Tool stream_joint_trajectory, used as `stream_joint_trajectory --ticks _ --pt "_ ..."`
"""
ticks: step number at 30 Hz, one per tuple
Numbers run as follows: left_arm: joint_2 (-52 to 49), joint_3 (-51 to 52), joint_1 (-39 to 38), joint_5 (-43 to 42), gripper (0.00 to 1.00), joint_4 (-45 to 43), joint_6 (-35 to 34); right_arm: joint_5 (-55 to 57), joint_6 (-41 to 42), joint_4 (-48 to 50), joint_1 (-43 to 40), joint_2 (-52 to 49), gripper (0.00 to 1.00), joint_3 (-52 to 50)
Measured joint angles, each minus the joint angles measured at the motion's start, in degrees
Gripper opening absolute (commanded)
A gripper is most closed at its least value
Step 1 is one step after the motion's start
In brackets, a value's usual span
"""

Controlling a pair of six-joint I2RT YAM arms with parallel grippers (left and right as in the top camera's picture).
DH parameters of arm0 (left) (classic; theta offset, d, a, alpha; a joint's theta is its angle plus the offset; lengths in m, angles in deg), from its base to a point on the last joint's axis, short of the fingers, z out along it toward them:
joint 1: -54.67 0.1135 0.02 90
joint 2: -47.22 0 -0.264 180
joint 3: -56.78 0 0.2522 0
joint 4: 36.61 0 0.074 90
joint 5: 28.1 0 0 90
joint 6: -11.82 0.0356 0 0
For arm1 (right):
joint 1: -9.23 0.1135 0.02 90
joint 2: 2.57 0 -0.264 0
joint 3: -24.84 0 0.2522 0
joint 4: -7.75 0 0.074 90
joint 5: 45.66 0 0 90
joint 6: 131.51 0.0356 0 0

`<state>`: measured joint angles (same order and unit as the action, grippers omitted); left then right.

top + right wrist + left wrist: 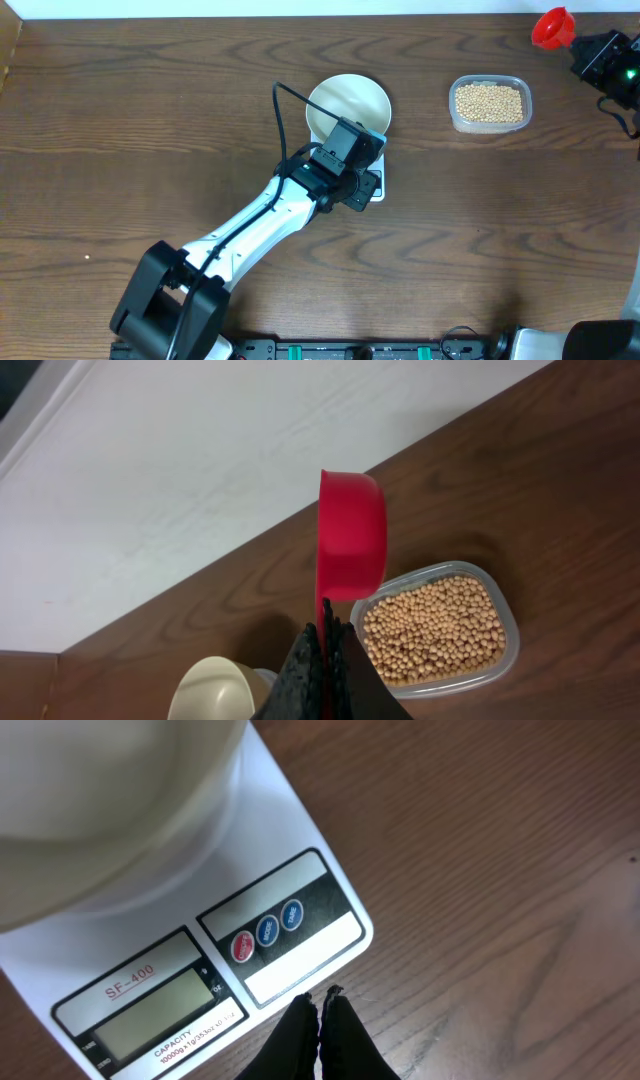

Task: Scoop item into bowl and weigh 50g on scale

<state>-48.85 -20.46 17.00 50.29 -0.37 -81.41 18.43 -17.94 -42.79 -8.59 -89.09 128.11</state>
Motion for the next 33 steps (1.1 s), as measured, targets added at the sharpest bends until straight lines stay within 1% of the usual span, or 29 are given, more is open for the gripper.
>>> stream_joint_trajectory --ticks 5,9,14,18,22,33 --pt "-2.8 0.0 0.0 0.85 0.07 -0.33 -0.02 0.0 -0.13 -0.04 0.0 0.0 0.01 0.0" --pt "-3.06 0.0 0.0 3.87 0.07 -1.53 -0.02 0.0 -0.15 -0.5 0.0 0.0 0.01 0.02" --pt "-4.11 0.0 0.0 5.62 0.07 -2.58 -0.02 0.0 -0.15 -0.76 0.0 0.0 0.01 0.02" --pt "-6.47 0.0 0.0 6.01 0.07 -4.22 -0.04 0.0 -0.15 -0.79 0.0 0.0 0.01 0.02" --pt "-6.6 0.0 0.0 6.03 0.07 -6.14 -0.02 0.0 -0.15 -0.96 0.0 0.0 0.01 0.02" --pt "-7.78 0.0 0.0 7.34 0.07 -6.05 -0.02 -0.07 -0.15 -1.22 0.0 0.0 0.01 0.02"
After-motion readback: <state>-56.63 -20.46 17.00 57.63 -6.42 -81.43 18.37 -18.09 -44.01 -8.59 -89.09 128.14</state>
